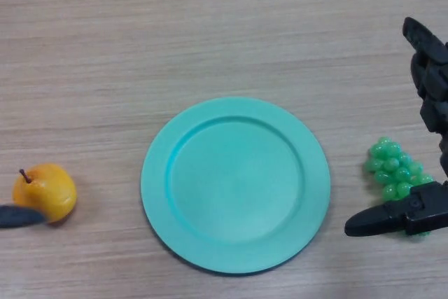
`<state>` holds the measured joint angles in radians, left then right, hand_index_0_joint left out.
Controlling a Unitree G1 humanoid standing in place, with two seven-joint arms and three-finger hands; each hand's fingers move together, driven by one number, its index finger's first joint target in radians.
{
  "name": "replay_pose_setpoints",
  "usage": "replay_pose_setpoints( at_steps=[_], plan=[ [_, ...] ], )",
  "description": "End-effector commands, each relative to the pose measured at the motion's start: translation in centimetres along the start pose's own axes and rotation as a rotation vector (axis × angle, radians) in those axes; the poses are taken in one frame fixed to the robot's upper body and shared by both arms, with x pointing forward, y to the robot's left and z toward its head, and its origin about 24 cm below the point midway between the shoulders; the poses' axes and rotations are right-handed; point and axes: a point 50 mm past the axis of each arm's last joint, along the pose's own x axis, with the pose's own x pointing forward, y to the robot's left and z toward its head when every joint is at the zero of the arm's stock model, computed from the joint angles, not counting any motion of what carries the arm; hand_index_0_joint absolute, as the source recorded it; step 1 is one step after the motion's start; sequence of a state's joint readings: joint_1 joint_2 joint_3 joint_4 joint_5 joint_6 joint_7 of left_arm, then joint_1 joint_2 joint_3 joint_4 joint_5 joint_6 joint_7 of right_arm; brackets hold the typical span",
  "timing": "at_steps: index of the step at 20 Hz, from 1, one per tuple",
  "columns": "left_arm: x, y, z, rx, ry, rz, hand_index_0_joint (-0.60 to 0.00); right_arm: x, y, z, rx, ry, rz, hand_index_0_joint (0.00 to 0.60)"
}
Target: Pick up the yellow pear and place it on the plate
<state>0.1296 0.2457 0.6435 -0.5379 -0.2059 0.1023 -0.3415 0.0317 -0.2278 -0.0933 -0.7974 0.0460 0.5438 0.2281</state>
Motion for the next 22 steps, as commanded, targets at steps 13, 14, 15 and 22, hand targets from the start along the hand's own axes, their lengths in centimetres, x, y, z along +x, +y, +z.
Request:
replay_pose_setpoints(
  at_steps=[13, 14, 15, 22],
  plan=[
    [-0.3, 1.8, -1.2, 0.189, -0.194, 0.161, 0.000, -0.2, 0.5, 3.5, -0.046, -0.198, 0.021, 0.000],
    [-0.3, 1.4, -1.4, 0.187, -0.185, 0.157, 0.000, -0.1, 0.4, 3.4, -0.043, -0.191, 0.022, 0.000],
    [-0.4, 1.3, -1.7, 0.188, -0.177, 0.155, 0.000, -0.1, 0.5, 3.4, -0.044, -0.194, 0.022, 0.000],
    [-1.3, 2.5, -3.3, 0.141, -0.112, 0.246, 0.000, 0.3, 0.5, 3.0, -0.031, -0.175, 0.038, 0.000]
  ],
)
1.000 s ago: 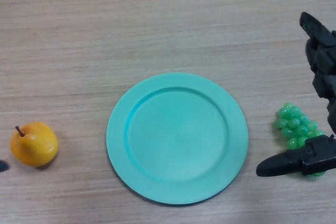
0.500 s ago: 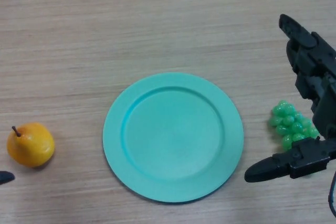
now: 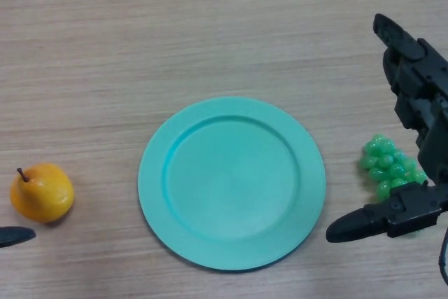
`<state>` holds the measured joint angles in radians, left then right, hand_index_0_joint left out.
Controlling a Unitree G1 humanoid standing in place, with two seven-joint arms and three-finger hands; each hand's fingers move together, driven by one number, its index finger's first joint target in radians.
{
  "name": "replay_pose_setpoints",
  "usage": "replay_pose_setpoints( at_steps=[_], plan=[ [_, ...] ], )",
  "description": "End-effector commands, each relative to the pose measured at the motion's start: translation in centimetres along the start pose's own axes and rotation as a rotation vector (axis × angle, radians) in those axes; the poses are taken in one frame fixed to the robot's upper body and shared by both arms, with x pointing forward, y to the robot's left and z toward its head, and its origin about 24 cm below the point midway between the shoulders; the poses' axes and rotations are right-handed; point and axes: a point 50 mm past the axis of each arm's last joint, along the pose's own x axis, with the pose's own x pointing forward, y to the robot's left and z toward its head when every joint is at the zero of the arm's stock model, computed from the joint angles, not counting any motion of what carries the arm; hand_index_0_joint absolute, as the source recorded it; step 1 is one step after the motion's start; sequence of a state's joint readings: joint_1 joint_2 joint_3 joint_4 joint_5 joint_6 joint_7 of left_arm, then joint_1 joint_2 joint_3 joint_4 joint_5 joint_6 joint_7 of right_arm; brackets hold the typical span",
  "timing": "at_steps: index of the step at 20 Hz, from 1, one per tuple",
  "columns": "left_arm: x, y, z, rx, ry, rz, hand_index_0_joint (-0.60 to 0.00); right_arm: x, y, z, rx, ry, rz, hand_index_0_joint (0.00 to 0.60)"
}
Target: Pick up the yellow pear and place it on the plate
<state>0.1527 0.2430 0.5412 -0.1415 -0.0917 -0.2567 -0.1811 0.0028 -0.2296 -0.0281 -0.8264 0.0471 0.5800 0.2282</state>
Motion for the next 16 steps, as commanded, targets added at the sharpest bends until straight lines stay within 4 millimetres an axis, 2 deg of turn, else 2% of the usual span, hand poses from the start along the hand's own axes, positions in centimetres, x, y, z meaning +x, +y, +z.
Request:
replay_pose_setpoints(
  at_steps=[1, 16],
  plan=[
    [-0.07, 2.78, 2.66, 0.067, -0.194, 0.148, 0.000, -0.06, -0.80, 2.10, -0.050, -0.150, -0.026, 0.000],
    [-0.14, 3.03, 2.52, 0.037, -0.139, 0.153, 0.000, 0.22, -0.56, 1.87, -0.033, -0.158, 0.006, 0.000]
  ],
)
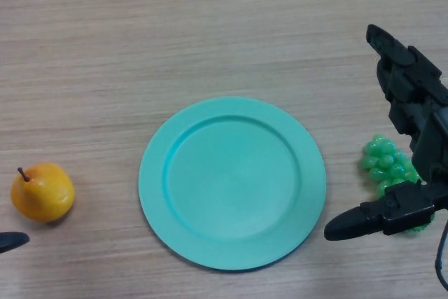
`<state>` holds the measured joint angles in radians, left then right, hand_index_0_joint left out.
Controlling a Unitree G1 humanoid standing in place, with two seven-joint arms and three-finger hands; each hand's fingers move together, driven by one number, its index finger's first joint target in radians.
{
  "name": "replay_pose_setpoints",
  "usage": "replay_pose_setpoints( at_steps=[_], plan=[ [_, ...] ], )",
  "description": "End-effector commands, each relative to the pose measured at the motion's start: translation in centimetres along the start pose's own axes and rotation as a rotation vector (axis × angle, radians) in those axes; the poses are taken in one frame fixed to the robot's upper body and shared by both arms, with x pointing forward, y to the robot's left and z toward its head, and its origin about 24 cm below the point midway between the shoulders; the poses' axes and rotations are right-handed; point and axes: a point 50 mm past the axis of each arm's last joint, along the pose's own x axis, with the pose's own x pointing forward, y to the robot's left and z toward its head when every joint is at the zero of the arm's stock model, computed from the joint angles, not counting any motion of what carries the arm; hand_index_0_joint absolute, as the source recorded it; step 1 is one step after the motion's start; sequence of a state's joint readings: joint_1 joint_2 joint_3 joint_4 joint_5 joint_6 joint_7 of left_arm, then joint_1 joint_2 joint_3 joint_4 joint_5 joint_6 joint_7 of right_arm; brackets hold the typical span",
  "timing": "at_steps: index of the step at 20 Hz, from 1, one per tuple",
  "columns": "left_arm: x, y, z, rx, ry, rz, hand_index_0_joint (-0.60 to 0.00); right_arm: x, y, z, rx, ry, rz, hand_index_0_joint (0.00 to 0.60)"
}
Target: Pick up the yellow pear and place it on the plate
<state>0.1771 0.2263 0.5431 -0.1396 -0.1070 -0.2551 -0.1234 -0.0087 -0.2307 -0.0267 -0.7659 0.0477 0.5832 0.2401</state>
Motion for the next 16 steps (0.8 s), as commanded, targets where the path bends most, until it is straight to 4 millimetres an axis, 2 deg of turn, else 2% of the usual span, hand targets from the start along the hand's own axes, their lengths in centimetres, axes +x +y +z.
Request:
replay_pose_setpoints(
  at_steps=[1, 16],
  plan=[
    [0.7, 2.6, 3.1, 0.052, -0.171, 0.086, 0.000, -0.4, -0.4, 2.9, -0.045, -0.203, -0.002, 0.000],
    [0.6, 2.4, 3.4, 0.060, -0.156, 0.090, 0.000, 0.7, -0.1, 2.3, -0.012, -0.176, 0.045, 0.000]
  ],
)
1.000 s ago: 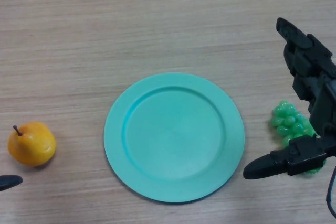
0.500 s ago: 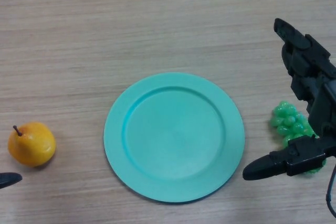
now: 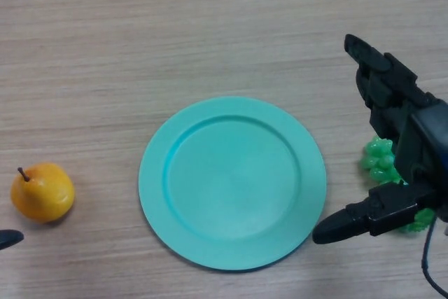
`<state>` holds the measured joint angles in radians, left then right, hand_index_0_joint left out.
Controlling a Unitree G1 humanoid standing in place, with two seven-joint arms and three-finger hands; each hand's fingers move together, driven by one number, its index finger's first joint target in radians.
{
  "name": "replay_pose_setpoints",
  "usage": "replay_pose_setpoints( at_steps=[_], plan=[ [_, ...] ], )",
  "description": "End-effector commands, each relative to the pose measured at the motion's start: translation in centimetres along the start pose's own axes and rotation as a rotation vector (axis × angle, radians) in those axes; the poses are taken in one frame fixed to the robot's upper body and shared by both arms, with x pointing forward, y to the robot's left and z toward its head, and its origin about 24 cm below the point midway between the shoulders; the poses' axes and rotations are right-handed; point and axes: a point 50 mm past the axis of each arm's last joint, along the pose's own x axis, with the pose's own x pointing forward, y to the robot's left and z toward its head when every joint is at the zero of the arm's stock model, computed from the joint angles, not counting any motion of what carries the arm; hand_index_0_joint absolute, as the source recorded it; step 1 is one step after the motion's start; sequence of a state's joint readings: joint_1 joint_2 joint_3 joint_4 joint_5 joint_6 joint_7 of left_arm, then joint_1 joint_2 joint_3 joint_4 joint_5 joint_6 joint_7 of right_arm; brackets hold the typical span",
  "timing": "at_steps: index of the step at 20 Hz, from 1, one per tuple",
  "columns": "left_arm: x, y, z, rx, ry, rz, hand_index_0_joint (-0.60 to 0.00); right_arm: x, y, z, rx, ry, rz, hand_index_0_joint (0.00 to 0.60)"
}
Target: Pick up the yellow pear and place it on the plate
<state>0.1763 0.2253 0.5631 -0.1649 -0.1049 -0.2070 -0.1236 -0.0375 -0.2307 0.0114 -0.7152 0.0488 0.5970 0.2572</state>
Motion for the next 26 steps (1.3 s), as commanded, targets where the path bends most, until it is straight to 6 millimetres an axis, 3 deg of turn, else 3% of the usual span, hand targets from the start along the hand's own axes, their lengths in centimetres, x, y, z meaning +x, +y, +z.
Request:
replay_pose_setpoints(
  at_steps=[1, 6, 11, 19, 26],
  plan=[
    [0.4, 1.8, 3.4, 0.055, -0.180, 0.079, 0.000, -0.3, -0.9, 2.9, -0.029, -0.214, -0.011, 0.000],
    [0.7, 1.5, 5.0, 0.046, -0.218, 0.068, 0.000, -0.3, -1.2, 3.0, -0.029, -0.219, -0.015, 0.000],
    [1.0, 1.9, 3.4, 0.010, -0.198, 0.090, 0.000, -0.3, -1.2, 3.0, -0.022, -0.217, -0.023, 0.000],
    [1.2, 1.5, 3.4, 0.033, -0.173, 0.094, 0.000, -0.1, -1.1, 2.8, -0.016, -0.217, -0.030, 0.000],
    [1.0, 1.2, 5.3, 0.039, -0.185, 0.095, 0.000, 0.2, -0.9, 3.1, -0.038, -0.233, -0.038, 0.000]
  ],
)
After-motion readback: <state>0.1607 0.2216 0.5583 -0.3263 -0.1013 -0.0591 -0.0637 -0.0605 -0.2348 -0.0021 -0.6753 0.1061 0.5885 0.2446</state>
